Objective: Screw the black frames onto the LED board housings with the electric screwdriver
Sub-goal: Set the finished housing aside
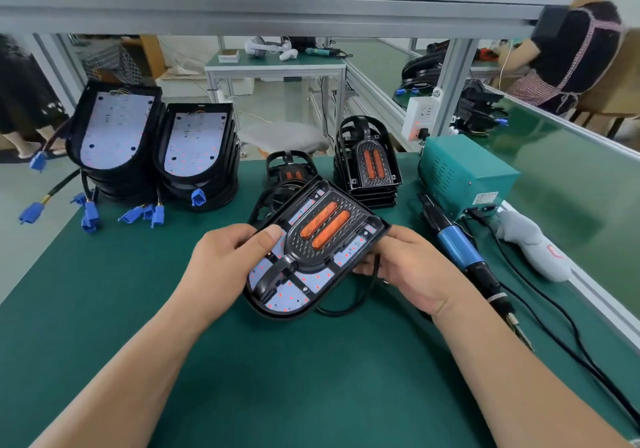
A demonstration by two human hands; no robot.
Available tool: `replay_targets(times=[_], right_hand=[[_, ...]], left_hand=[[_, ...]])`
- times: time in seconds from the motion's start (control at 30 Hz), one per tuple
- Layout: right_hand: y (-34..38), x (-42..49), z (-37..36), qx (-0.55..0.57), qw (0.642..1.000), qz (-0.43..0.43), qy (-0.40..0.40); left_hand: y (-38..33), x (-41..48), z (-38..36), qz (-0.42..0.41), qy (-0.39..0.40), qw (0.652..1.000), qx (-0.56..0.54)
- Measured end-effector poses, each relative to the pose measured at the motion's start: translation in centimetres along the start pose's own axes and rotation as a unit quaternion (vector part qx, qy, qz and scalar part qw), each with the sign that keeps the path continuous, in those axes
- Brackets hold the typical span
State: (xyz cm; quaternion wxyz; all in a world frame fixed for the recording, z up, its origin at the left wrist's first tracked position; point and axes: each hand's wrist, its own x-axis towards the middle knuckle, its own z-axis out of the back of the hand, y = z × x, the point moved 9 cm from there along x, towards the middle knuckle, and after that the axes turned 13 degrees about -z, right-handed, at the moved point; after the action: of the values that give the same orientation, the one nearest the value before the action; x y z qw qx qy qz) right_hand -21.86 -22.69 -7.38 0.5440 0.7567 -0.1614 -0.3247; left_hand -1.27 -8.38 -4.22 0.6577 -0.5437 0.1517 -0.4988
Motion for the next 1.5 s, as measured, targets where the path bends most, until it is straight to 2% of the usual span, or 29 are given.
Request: replay_targets(times=[0.13, 0.3, 0.4, 0.53, 0.6, 0.87, 1.0, 1.1, 1.2, 1.3, 1.5], right_hand=[[0.0, 0.1, -0.8, 0.024, 1.000, -0.009, 0.003], [-0.5, 0.1, -1.3, 0.021, 0.999, -0.048, -0.006], [-1.0, 0.1, -1.7, -0.020, 0.998, -0.058, -0.004], [-1.6, -0.3, -3.4, -0.059, 0.995, -0.057, 0.052], [-1.6, -0.4, -4.2, -0.037, 0.995, -0.048, 0.073], [-1.2, -0.5, -4.0, 0.061, 0.996, -0.017, 0.064], [-0.8, -0.4, -2.8, 0.034, 0.999, 0.012, 0.012], [-0.1, -0.8, -2.1, 0.020, 0.999, 0.039, 0.001], [1.0, -1.5, -1.3, 0.043, 0.996, 0.072, -0.002], [2.4, -2.4, 0.3, 0.085, 0.990, 0.111, -0.030], [6.5, -6.0, 4.8, 0.156, 0.956, 0.237, -0.074]], left_hand=[[1.2, -0.4, -1.2, 0.058, 0.044, 0.997, -0.014], [3.0, -0.7, -0.8, 0.109, -0.015, 0.994, -0.015], [3.7, -0.8, -1.0, 0.117, -0.046, 0.992, -0.026], [3.4, -1.0, -1.9, 0.112, -0.069, 0.991, -0.039], [2.7, -1.2, -2.6, 0.096, -0.056, 0.993, -0.027], [2.0, -1.7, -5.1, 0.060, 0.034, 0.993, -0.095], [1.8, -1.7, -5.8, 0.095, 0.057, 0.975, -0.193], [1.8, -1.9, -5.8, 0.106, 0.031, 0.964, -0.242], [2.4, -1.6, -4.8, 0.105, -0.022, 0.956, -0.272], [2.8, -1.4, -4.3, 0.110, -0.042, 0.947, -0.298], [3.1, -1.2, -5.0, 0.103, -0.008, 0.948, -0.301]])
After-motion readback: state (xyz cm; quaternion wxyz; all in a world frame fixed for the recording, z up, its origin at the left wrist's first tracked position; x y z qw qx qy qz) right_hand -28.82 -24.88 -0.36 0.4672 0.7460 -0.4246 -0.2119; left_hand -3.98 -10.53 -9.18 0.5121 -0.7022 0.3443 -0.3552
